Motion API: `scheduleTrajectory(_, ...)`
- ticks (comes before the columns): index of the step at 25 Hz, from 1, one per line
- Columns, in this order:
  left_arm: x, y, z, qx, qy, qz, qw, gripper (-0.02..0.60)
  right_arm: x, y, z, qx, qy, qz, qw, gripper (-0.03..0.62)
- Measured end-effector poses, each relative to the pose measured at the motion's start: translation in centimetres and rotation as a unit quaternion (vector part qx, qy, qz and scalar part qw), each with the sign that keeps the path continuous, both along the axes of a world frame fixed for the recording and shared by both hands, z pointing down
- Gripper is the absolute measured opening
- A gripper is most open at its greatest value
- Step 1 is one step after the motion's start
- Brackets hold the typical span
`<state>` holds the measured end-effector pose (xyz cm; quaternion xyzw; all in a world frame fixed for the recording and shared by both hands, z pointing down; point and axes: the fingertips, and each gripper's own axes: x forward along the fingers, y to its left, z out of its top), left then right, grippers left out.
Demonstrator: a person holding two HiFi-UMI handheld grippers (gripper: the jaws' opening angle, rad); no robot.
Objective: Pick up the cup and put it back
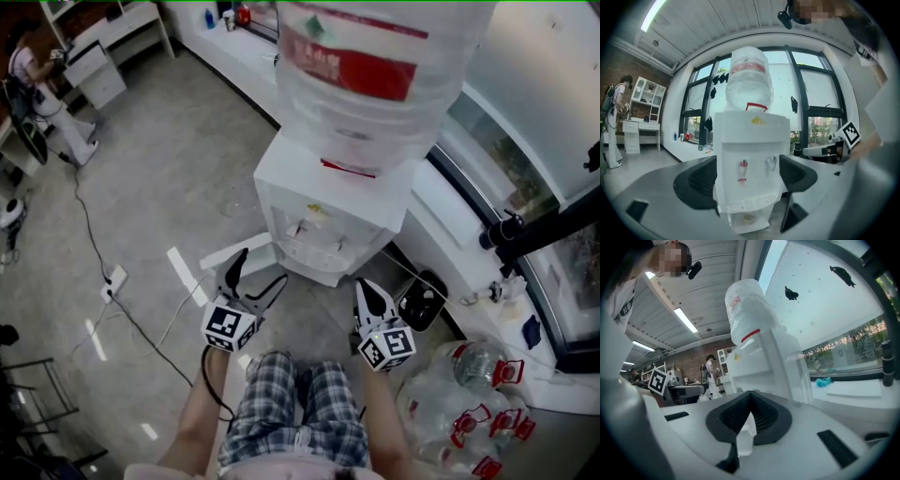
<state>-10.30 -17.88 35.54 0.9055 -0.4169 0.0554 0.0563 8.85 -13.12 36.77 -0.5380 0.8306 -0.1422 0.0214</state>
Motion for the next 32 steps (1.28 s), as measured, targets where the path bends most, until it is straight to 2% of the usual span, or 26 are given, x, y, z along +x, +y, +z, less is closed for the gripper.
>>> scheduleTrajectory(3, 0.1, 0.3, 5.5, -0.006, -0.006, 0.007, 0.9999, 0.402, -0.4, 0.0, 6.6, -0.015, 0.024, -0.016, 0.999, 0.017)
scheduleTrajectory(8, 0.8, 0.2, 15.6, -0.011, -0.022, 0.033, 0.9992, 0.402, 0.1, -0.9, 16.4, -0.024, 0.022, -0.025, 0.999, 0.017)
scheduleTrajectory(11, 1.4, -0.3, 21.5, -0.014, -0.011, 0.037, 0.9992, 0.402, 0.6, -1.6, 21.9, -0.023, 0.027, -0.029, 0.999, 0.017)
scheduleTrajectory(19, 3.9, -2.8, 36.8, 0.004, -0.011, 0.055, 0.9984, 0.401, 0.7, -3.6, 36.2, -0.005, 0.038, -0.05, 0.998, 0.017)
scheduleTrajectory(25, 5.3, -3.8, 43.7, -0.008, -0.013, 0.065, 0.9978, 0.4, 0.8, -4.5, 41.8, 0.004, 0.05, -0.071, 0.996, 0.017)
scheduleTrajectory(32, 6.2, -4.4, 47.7, -0.008, 0.002, 0.069, 0.9976, 0.402, 0.5, -5.6, 44.5, 0.008, 0.05, -0.083, 0.995, 0.017)
